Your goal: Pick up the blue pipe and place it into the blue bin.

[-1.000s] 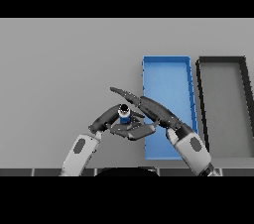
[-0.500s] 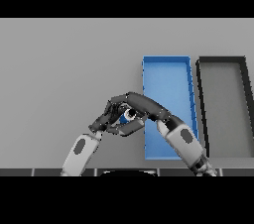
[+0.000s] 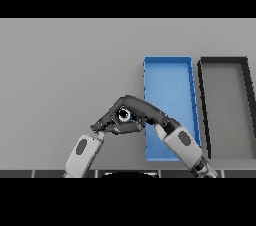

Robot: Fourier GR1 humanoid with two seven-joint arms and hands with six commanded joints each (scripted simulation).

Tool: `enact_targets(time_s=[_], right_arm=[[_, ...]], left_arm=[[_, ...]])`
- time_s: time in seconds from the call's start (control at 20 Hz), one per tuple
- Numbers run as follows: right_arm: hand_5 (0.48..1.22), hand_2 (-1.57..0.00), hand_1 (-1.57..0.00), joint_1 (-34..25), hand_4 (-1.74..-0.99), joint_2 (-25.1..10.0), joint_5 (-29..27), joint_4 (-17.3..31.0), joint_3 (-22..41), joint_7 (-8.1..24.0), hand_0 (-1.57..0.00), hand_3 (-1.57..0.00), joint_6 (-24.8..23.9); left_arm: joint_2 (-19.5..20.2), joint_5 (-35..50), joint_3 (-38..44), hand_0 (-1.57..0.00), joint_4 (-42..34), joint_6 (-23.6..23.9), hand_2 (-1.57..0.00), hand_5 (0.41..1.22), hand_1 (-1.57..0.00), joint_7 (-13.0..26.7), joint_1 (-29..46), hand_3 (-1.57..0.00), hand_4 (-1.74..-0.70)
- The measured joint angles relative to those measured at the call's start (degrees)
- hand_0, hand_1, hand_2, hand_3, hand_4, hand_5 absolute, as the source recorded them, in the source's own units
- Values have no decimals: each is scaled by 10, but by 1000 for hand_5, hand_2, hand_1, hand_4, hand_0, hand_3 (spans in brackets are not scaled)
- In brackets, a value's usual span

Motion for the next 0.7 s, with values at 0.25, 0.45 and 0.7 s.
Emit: enact_targets(time_s=[0.25, 0.45, 0.7], right_arm=[[1190, -1552, -1551, 5, -1731, 10, 3, -1, 11, -2, -1551, -1535, -35], [1208, -1563, -1563, 10, -1737, 15, 35, -6, 15, 1, -1563, -1556, -28], [1217, -1569, -1568, 19, -1740, 41, 55, -12, 7, 29, -1568, -1566, -17]], left_arm=[[10, -21, 3, -1571, -3, 8, -1571, 1221, -1571, -27, 3, -1454, -1724], [27, -52, 3, -748, -8, 2, -662, 1221, -687, -26, -2, -596, -1282], [19, -81, 4, -244, -4, -21, -216, 848, -224, -21, -2, -195, -1017]])
